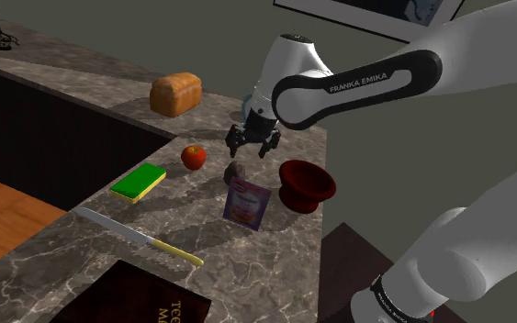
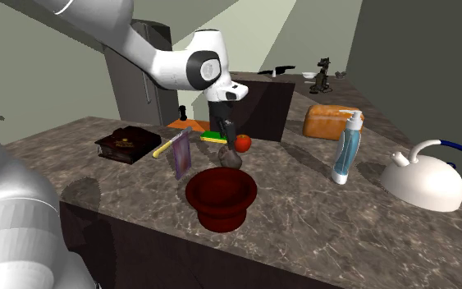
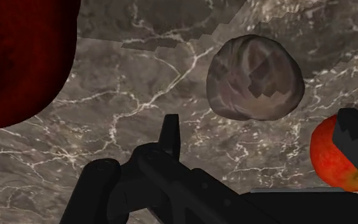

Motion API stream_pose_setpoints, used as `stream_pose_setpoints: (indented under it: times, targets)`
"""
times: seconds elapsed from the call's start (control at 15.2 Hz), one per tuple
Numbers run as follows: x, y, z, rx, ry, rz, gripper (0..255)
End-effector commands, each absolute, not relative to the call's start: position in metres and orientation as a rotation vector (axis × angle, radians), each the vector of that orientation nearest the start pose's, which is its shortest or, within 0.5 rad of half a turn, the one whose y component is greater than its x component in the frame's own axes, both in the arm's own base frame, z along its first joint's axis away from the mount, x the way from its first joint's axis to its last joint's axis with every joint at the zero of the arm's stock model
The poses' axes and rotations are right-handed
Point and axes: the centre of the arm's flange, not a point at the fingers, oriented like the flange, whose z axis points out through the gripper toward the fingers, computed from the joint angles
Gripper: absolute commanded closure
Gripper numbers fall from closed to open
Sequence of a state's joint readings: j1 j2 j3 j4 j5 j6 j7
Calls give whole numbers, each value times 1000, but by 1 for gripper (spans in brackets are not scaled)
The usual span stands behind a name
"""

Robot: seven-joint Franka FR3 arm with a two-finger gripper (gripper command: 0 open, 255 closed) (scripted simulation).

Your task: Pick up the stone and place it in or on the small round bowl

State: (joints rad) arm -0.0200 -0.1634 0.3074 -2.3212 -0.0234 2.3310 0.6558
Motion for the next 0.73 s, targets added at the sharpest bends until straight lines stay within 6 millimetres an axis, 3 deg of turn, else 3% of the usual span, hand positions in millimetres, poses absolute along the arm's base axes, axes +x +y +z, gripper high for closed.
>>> stream_pose_setpoints:
  times: [0.0, 0.46, 0.66]
  targets:
    - [493, 153, 410, -3048, 595, -286, 0]
    - [500, 153, 374, -3048, 595, -286, 0]
    - [500, 153, 371, -3048, 595, -286, 0]
